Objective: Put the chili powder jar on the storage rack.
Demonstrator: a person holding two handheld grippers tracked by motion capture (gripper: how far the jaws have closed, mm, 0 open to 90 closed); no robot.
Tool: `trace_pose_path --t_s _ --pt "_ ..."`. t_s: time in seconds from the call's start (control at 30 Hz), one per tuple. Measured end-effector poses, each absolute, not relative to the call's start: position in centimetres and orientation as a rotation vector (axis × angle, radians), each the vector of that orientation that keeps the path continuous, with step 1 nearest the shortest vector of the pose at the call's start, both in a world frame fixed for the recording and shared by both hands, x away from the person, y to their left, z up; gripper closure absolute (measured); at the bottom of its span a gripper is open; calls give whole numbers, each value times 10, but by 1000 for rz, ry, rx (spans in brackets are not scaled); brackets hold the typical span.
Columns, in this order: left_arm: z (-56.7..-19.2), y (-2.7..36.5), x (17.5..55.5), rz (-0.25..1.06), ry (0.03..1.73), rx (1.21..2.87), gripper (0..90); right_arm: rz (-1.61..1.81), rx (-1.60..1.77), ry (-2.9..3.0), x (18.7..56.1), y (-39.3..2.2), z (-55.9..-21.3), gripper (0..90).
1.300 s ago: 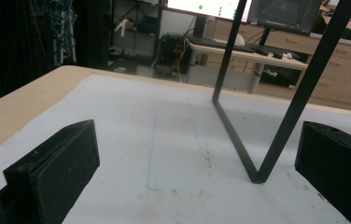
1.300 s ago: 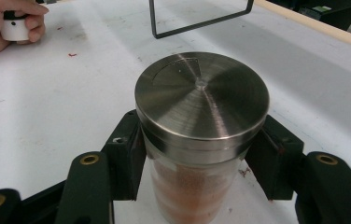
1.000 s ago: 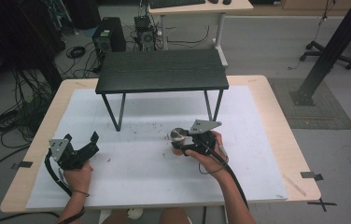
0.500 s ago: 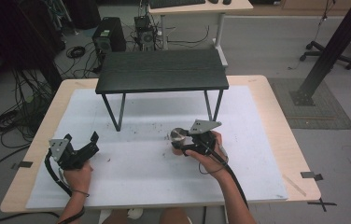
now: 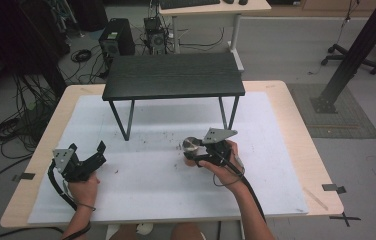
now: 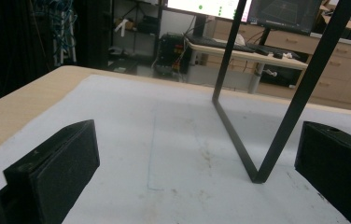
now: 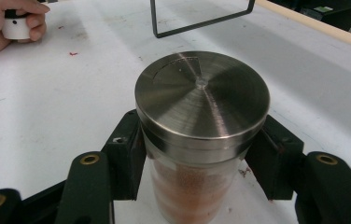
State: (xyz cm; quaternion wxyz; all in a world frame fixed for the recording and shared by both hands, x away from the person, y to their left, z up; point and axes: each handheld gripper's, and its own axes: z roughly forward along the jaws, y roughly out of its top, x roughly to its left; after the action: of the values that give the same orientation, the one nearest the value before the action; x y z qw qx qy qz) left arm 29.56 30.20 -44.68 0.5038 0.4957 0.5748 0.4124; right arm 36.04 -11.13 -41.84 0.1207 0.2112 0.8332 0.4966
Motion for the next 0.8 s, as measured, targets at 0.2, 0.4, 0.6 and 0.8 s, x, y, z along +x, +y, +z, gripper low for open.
trace_pose_path --t_s 0.2,0.4,0.6,0.8 --pt "-447 302 296 995 1389 1196 2 1448 614 2434 360 -111 -418 433" --pt "-447 302 296 996 1388 1196 2 1447 613 2434 360 -111 -418 433" --pt "-447 302 296 996 1389 1196 2 1445 612 2436 360 -111 -418 433" --pt "-447 302 296 995 1389 1196 2 1445 612 2436 360 -111 -418 433"
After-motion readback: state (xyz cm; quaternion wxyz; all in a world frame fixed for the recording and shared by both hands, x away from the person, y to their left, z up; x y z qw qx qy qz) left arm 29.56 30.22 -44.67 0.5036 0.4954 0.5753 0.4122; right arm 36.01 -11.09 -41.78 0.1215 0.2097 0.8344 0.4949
